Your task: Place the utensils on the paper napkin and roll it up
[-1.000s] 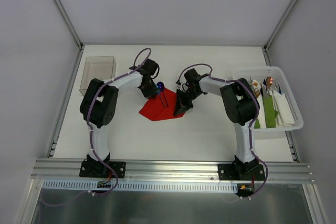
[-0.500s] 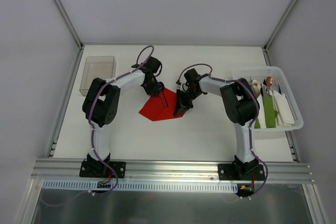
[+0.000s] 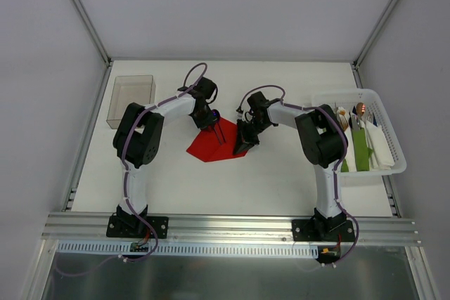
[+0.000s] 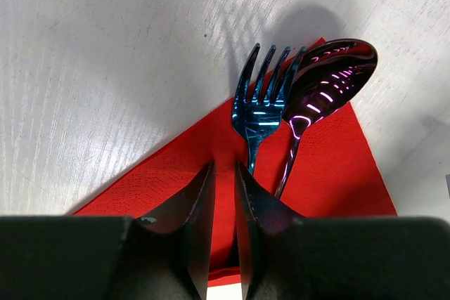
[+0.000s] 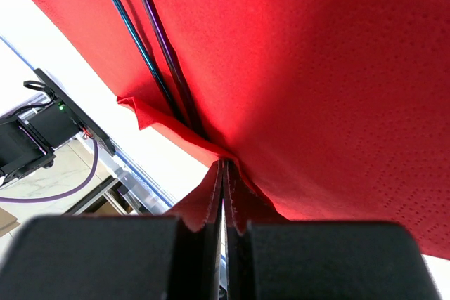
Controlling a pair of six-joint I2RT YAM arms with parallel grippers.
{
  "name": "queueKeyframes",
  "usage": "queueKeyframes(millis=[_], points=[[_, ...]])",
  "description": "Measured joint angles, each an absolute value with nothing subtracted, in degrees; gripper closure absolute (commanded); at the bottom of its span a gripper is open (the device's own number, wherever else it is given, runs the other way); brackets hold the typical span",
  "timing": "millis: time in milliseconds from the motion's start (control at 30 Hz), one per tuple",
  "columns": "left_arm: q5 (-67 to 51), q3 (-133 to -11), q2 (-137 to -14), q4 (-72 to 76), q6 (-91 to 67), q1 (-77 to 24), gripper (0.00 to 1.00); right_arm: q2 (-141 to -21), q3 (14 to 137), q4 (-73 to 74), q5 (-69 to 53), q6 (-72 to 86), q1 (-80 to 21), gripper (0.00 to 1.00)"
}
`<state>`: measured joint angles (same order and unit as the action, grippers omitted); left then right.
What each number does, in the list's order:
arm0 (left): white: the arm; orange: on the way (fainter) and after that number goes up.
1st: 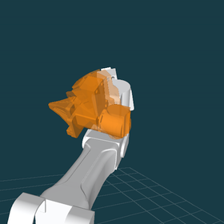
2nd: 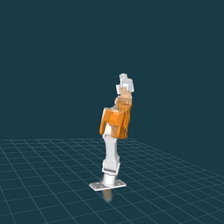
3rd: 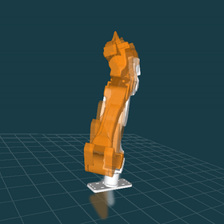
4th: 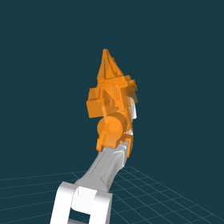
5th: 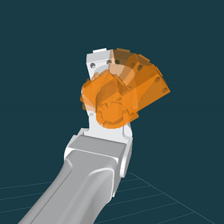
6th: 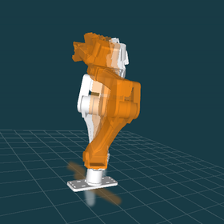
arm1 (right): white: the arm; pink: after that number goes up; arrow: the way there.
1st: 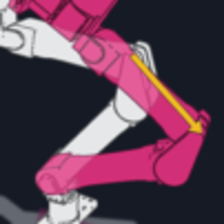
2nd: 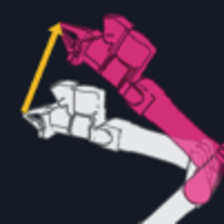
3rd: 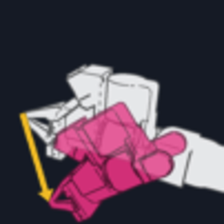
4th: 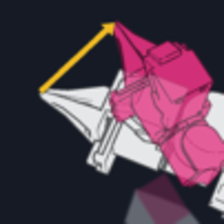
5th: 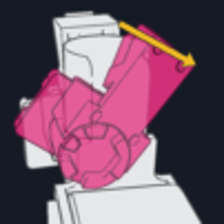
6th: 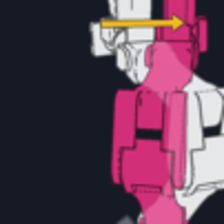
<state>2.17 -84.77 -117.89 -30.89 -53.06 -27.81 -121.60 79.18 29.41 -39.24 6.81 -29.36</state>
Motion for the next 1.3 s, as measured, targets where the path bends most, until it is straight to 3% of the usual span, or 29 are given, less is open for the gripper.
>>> queueKeyframes(millis=[467,633,867,1000,1167,1300], points=[[1.58,-85.27,-118.17,-30.68,-52.95,-27.81,0.73,-121.6,79.18,29.41,-39.24,6.79,-29.28,1.0],[1.04,-85.89,-118.54,-30.79,-52.71,-27.81,0.65,-121.6,79.18,29.41,-39.24,6.79,-29.12,1.0],[0.51,-86.21,-118.69,-30.72,-51.75,-27.81,0.64,-121.6,79.18,29.41,-39.27,6.76,-28.99,1.0],[1.06,-86.13,-117.89,-30.83,-50.06,-27.97,0.57,-121.64,79.18,29.41,-39.35,6.7,-28.97,1.0],[1.5,-81.43,-109.51,-28.71,-45.25,-28.14,0.54,-121.91,79.26,29.41,-39.99,6.46,-28.77,1.0],[-3.42,-72.07,-96.14,-21.41,-41.01,-28.12,0.63,-122.1,79.44,29.56,-40.29,6.31,-28.73,1.0]])
